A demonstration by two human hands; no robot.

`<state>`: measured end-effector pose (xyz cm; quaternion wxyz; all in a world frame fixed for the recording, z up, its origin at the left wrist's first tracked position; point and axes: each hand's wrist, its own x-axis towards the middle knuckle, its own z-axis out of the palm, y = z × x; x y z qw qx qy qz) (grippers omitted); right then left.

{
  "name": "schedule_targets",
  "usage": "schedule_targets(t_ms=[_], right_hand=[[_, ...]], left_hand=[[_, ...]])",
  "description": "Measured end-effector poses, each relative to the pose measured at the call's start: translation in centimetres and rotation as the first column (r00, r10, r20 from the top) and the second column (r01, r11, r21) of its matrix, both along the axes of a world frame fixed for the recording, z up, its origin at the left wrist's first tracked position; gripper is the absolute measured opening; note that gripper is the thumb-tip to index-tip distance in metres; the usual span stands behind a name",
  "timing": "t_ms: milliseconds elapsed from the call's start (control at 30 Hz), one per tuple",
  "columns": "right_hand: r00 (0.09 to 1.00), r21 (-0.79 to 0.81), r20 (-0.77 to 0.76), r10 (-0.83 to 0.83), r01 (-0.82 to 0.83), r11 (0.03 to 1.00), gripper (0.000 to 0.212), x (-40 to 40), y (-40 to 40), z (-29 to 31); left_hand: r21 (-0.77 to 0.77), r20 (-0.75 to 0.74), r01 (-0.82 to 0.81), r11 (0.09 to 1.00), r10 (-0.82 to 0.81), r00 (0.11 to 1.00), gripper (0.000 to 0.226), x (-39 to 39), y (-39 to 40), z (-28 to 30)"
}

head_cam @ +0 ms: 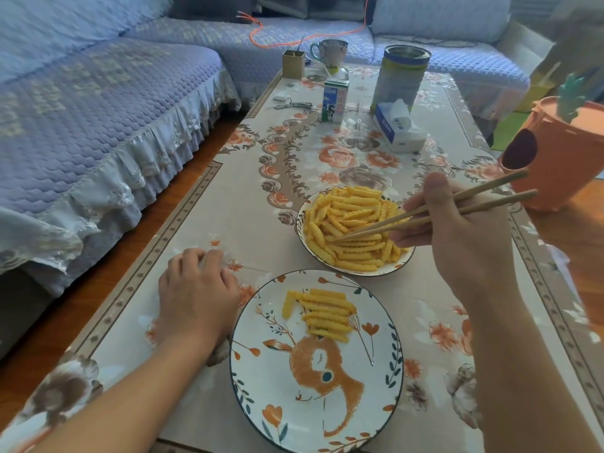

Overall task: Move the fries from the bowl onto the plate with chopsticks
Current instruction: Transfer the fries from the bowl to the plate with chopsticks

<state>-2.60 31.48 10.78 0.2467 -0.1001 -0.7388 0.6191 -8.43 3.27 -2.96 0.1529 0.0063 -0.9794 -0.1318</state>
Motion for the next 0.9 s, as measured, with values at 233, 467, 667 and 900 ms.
schedule_targets(t_ms=[233,467,667,900], right_hand=[[0.998,0.043,-0.030,0.057,-0.056,0.998,0.039,-1.0,-2.0,-1.9],[0.982,-0.077,-0.009,0.191,-0.191,0.979,0.046,0.6,-1.0,0.9],[0.855,0.023,0.230,0.464,-0.482,0.876,0.045,1.4,-3.0,0.9],[0.934,0.030,0.102,0.341,-0.346,0.938,0.041,1.2,-1.8,1.3]], left_hand=[[0.002,-0.002,0.007,1.000,-0.007,1.000,0.029,0.0,0.0,0.0],[0.008,-0.022,0.002,1.000,-0.002,1.000,0.029,-0.1,0.1,-0.1],[0.004,-0.005,0.006,1.000,-0.006,1.000,0.032,0.1,0.0,0.1],[0.011,-0.009,0.000,1.000,0.000,1.000,0.031,0.0,0.1,0.1]])
